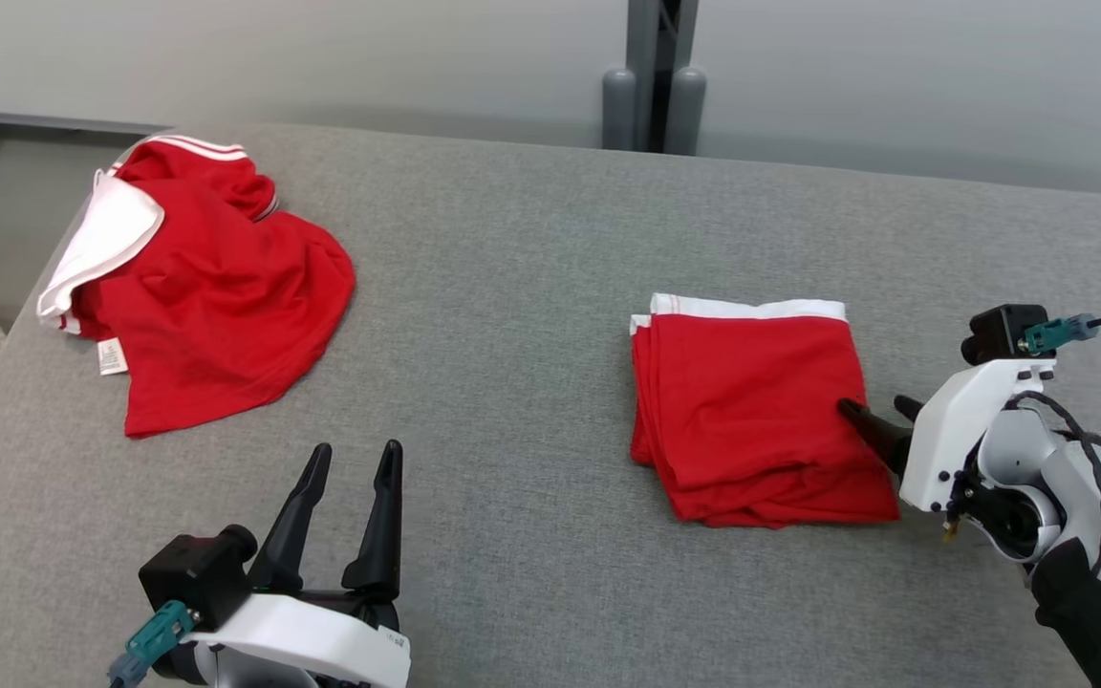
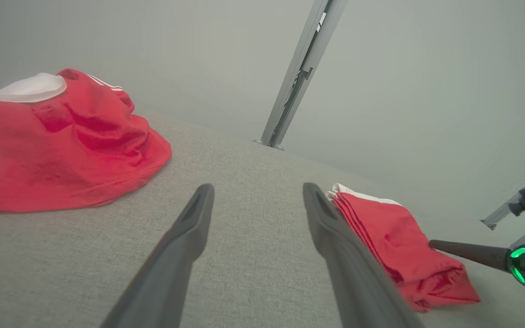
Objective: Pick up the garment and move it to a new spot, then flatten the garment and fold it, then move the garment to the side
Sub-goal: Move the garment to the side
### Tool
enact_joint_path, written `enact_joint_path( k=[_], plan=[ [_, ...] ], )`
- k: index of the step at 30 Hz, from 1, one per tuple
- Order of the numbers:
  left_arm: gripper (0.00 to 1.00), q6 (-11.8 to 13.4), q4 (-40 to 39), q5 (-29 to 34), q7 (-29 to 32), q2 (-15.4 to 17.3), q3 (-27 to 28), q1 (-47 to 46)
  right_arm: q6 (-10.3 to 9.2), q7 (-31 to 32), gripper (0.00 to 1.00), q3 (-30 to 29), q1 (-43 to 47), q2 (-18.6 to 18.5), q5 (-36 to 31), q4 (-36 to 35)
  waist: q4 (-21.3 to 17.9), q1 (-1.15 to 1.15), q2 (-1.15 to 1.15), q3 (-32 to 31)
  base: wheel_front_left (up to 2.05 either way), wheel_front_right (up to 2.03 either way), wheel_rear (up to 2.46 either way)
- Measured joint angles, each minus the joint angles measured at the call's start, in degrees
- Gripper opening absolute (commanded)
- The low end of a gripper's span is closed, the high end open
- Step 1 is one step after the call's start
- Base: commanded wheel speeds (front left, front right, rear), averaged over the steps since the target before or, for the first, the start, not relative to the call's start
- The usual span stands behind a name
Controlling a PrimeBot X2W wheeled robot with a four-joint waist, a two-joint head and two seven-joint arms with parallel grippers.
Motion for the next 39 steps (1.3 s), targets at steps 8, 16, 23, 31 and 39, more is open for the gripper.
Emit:
enact_joint_path(
  k=[8,16,23,31,39],
  plan=[
    [1.00,-0.3,0.4,0.0,-0.4,-0.2,0.0,-0.8,0.00,3.8,1.00,-0.4,-2.1,2.3,2.3,4.9,1.7,0.00,0.00,1.4,0.00,0.00,0.00],
    [1.00,-0.3,0.4,0.0,-0.6,-0.2,0.3,-1.2,0.00,2.8,0.00,2.1,-4.2,2.7,0.3,6.7,1.7,0.00,0.00,2.5,0.00,0.00,0.00],
    [1.00,-0.2,-1.1,0.8,-0.8,0.3,0.3,-2.2,0.01,0.9,0.00,5.7,-6.8,1.4,-2.4,5.9,-1.3,0.00,0.00,3.3,0.00,0.00,0.00],
    [1.00,0.1,-3.3,2.5,0.3,0.9,-0.9,-4.7,0.00,-0.2,0.00,7.9,-10.8,-2.0,-4.1,2.3,-9.2,0.00,0.00,5.0,0.00,0.00,0.00],
    [1.00,0.3,-4.4,4.1,1.9,1.9,-1.4,-8.3,0.00,-2.1,0.00,7.3,-14.0,-3.3,-4.5,2.1,-19.6,0.00,0.00,7.7,0.00,0.00,0.00]
  ],
)
